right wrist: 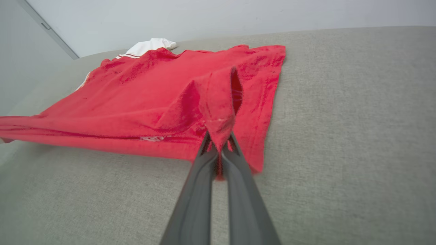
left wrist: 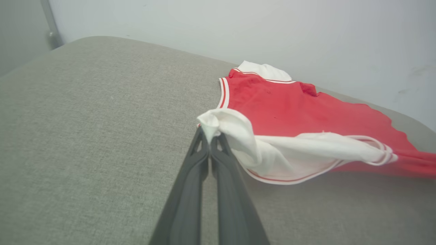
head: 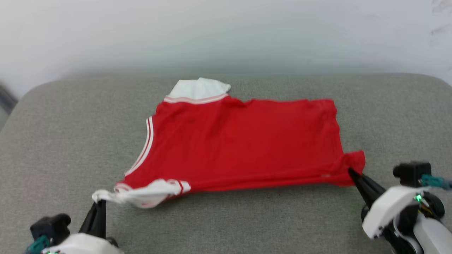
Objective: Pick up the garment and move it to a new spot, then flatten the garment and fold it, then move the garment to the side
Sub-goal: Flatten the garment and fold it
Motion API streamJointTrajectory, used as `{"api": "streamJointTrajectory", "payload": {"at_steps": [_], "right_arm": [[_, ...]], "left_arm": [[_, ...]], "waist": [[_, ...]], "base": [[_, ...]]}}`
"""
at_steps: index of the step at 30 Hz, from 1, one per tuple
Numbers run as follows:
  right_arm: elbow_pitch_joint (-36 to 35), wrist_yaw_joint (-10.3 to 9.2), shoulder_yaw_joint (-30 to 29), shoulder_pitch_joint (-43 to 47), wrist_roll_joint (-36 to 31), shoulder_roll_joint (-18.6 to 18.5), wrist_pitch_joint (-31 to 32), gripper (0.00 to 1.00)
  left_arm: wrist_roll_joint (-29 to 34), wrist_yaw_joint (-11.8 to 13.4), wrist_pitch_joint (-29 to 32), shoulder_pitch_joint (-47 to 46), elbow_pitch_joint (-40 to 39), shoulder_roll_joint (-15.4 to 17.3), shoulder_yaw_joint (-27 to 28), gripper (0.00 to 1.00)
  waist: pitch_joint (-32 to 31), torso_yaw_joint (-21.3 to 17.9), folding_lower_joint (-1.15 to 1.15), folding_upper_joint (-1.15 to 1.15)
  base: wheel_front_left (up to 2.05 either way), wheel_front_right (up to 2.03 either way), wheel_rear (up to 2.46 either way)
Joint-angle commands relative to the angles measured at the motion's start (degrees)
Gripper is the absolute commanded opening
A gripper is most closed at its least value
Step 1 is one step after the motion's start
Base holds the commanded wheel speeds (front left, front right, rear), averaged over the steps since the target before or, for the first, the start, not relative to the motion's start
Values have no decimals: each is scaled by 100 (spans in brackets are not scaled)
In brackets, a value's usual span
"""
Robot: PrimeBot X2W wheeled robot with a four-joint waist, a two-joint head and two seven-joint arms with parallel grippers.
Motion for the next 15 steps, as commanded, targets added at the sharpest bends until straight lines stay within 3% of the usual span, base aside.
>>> {"api": "streamJointTrajectory", "payload": {"at_steps": [1,5,9,11,15], "right_arm": [[-240,-12,-225,354,-33,-42,85,0],[-952,-12,-796,1123,-304,28,399,0],[-1723,-12,-1371,1738,-633,240,921,0],[-2363,-11,-1780,2064,-977,542,1540,0],[-2689,-11,-1994,1935,-1338,782,2074,0]], "left_arm": [[-37,191,151,343,-399,95,66,0],[-50,633,531,1023,-1432,239,160,0],[-3,895,840,1341,-2199,375,182,0],[14,923,1038,1185,-2494,444,119,0],[-55,736,1226,736,-2309,483,-22,0]], "waist": [[-129,56,2,0],[-217,92,2,0],[-218,105,2,0],[-154,70,2,0],[58,21,2,0]], "base": [[0,0,0],[0,0,0],[0,0,0],[0,0,0],[0,0,0]]}}
